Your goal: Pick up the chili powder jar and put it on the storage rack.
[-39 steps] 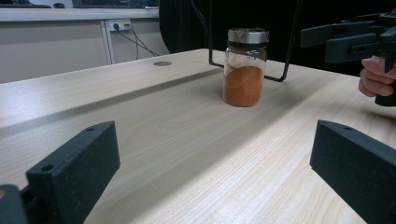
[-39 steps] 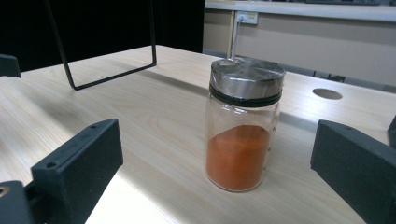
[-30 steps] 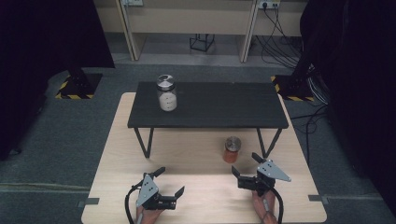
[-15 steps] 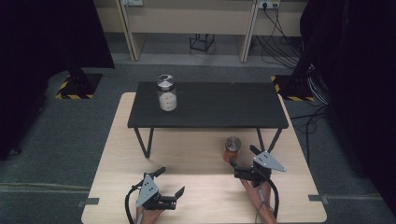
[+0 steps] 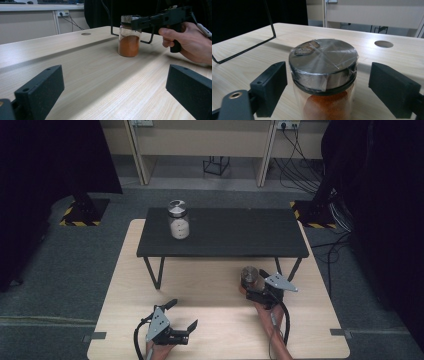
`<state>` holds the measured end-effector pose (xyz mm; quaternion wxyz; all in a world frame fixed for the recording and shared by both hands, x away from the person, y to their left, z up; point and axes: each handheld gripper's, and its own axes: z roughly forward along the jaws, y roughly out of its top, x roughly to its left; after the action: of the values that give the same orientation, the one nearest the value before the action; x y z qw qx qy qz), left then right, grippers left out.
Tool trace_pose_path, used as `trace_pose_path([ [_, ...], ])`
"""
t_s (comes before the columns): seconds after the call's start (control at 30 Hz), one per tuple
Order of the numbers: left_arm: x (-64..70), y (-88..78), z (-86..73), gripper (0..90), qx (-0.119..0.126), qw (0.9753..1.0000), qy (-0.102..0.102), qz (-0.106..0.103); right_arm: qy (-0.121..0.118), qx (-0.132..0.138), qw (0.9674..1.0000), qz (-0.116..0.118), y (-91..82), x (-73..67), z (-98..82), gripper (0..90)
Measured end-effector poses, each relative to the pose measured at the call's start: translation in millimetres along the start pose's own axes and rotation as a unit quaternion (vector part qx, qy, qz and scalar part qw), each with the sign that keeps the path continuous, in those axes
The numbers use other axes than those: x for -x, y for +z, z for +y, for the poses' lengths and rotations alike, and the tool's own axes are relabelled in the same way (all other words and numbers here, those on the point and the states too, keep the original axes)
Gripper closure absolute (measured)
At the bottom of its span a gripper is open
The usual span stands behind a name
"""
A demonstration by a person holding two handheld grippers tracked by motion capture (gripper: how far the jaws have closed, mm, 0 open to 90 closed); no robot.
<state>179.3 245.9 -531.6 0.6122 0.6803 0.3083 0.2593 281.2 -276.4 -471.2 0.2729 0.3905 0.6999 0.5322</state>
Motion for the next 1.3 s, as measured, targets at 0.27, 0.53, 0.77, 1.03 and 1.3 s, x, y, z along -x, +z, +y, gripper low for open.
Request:
trace_pose_path([
  [0.27,-0.1,0.1,0.1,1.2,0.0,1.0,0.0,0.0,-0.023,-0.019,0.9995,0.003,8.6,-4.4,5.1,24.0],
  [0.53,-0.3,0.2,0.2,1.2,-0.001,1.0,0.0,-0.001,-0.021,-0.028,0.9994,-0.002,10.9,-4.4,7.2,30.2],
  [0.77,-0.3,0.1,0.2,1.3,-0.001,1.0,0.001,-0.001,-0.022,-0.028,0.9993,-0.013,9.0,-10.5,8.3,30.7],
  [1.03,-0.3,0.2,0.3,1.2,-0.001,1.0,0.001,-0.001,-0.031,-0.014,0.9994,-0.009,-4.0,-14.3,5.8,30.8],
  [1.3,-0.5,0.3,0.5,1.3,-0.001,1.0,0.001,-0.002,-0.039,-0.01,0.9992,0.009,-25.6,-13.1,11.9,30.8],
])
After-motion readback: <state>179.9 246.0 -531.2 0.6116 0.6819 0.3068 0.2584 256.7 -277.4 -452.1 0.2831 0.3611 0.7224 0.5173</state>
